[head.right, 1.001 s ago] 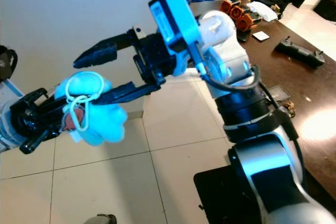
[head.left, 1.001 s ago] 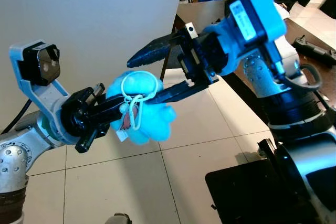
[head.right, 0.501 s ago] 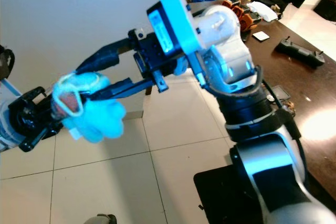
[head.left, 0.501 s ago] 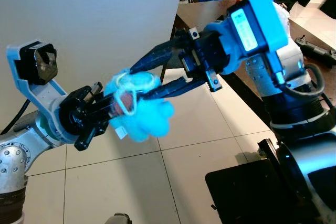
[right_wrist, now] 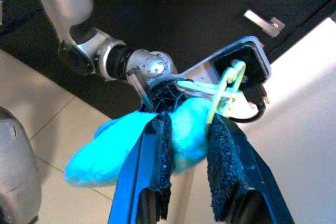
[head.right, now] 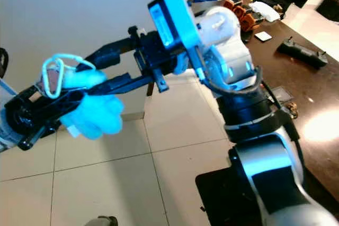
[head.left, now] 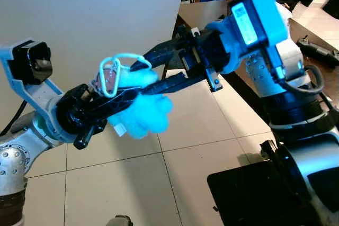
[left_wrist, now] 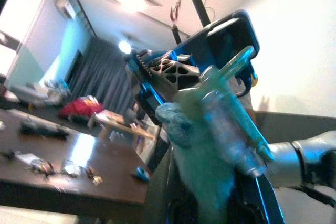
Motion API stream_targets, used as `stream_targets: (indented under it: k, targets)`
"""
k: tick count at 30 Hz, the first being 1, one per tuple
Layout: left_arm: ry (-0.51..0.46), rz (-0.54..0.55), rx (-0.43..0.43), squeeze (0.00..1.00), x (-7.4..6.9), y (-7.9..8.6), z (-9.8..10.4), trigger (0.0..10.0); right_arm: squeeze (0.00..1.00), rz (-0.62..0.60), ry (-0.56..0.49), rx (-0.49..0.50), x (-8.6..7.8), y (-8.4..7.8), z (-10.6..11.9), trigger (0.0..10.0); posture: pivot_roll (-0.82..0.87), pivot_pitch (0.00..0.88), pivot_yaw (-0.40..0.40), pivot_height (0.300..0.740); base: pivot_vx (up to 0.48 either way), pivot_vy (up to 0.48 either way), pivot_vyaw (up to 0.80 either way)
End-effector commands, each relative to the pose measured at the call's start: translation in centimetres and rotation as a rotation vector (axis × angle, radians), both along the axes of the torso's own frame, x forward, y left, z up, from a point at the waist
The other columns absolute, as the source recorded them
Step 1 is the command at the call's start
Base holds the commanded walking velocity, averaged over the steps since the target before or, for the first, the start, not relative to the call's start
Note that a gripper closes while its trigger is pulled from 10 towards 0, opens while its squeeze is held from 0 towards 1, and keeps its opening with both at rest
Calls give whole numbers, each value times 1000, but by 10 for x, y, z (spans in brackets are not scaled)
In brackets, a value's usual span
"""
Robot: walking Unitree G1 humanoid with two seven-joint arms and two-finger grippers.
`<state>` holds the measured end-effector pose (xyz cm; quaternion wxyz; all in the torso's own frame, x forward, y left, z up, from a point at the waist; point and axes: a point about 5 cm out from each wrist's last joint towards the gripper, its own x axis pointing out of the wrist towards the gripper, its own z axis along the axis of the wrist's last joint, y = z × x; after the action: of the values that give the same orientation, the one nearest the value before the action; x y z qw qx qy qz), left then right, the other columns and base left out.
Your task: Hang keys on a hook
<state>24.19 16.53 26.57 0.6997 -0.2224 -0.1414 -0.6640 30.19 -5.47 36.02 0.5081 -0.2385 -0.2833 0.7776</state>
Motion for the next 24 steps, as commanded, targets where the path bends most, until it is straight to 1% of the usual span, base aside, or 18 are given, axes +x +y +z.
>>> stream_targets:
  k: [1, 2, 4, 5, 7, 8, 9, 10, 11, 12, 15, 18, 19, 20, 21, 22, 23, 24]
  targets:
    - [-29, -159, 92, 0, -15, -28, -10, 10000, 0, -225, 204, 287, 21, -4, 19, 0, 241, 30, -73, 740, 0, 0, 0]
    - [-29, -159, 92, 0, -15, -28, -10, 10000, 0, -225, 204, 287, 21, -4, 19, 0, 241, 30, -73, 740, 0, 0, 0]
    - [-32, -147, 90, 0, -15, -28, -11, 10000, 0, -235, 278, 328, 25, -3, 20, 0, 240, 30, -74, 740, 0, 0, 0]
    - [-32, -147, 90, 0, -15, -28, -11, 10000, 0, -235, 278, 328, 25, -3, 20, 0, 240, 30, -74, 740, 0, 0, 0]
    - [-34, -133, 88, 0, -15, -28, -13, 10000, 0, -216, 400, 376, 27, -1, 17, 0, 236, 29, -77, 740, 0, 0, 0]
    - [-34, -133, 88, 0, -15, -28, -13, 10000, 0, -216, 400, 376, 27, -1, 17, 0, 236, 29, -77, 740, 0, 0, 0]
    - [-33, -127, 86, 0, -15, -28, -14, 10000, 0, -187, 474, 402, 26, 1, 14, 0, 236, 27, -77, 740, 0, 0, 0]
    - [-33, -127, 86, 0, -15, -28, -14, 10000, 0, -187, 474, 402, 26, 1, 14, 0, 236, 27, -77, 740, 0, 0, 0]
    - [-33, -120, 83, 0, -16, -29, -17, 10000, 0, -149, 541, 417, 23, 5, 8, 0, 232, 27, -76, 740, 0, 0, 0]
    - [-33, -120, 83, 0, -16, -29, -17, 10000, 0, -149, 541, 417, 23, 5, 8, 0, 232, 27, -76, 740, 0, 0, 0]
    - [-37, -109, 69, 0, -14, -29, -17, 10000, 0, -147, 591, 413, 20, 10, -2, 0, 228, 23, -76, 740, 0, 0, 0]
    - [-51, -89, 69, 0, -13, -29, -17, 10000, 0, -158, 626, 409, 19, 11, -6, 0, 226, 21, -79, 740, 0, 0, 0]
    - [-67, -44, 64, 0, -9, -29, -16, 10000, 0, -198, 696, 418, 22, 12, -10, 10000, 226, 18, -84, 740, 0, 0, 0]
    - [-67, -44, 64, 0, -9, -29, -16, 10000, 0, -198, 696, 418, 22, 12, -10, 10000, 226, 18, -84, 740, 0, 0, 0]
    - [-84, 3, 60, 0, -5, -27, -14, 10000, 0, -250, 749, 423, 27, 11, -16, 10000, 226, 21, -88, 740, 0, 0, 0]
    - [-101, 43, 56, 0, -1, -25, -11, 10000, 0, -287, 777, 434, 31, 9, -23, 10000, 226, 21, -88, 740, 0, 0, 0]
    - [-101, 43, 56, 0, -1, -25, -11, 10000, 0, -287, 777, 434, 31, 9, -23, 10000, 226, 21, -88, 740, 0, 0, 0]
    - [-124, 88, 52, 0, 1, -22, -8, 10000, 1000, -310, 826, 458, 37, 0, -31, 10000, 226, 22, -91, 740, 0, 0, 0]
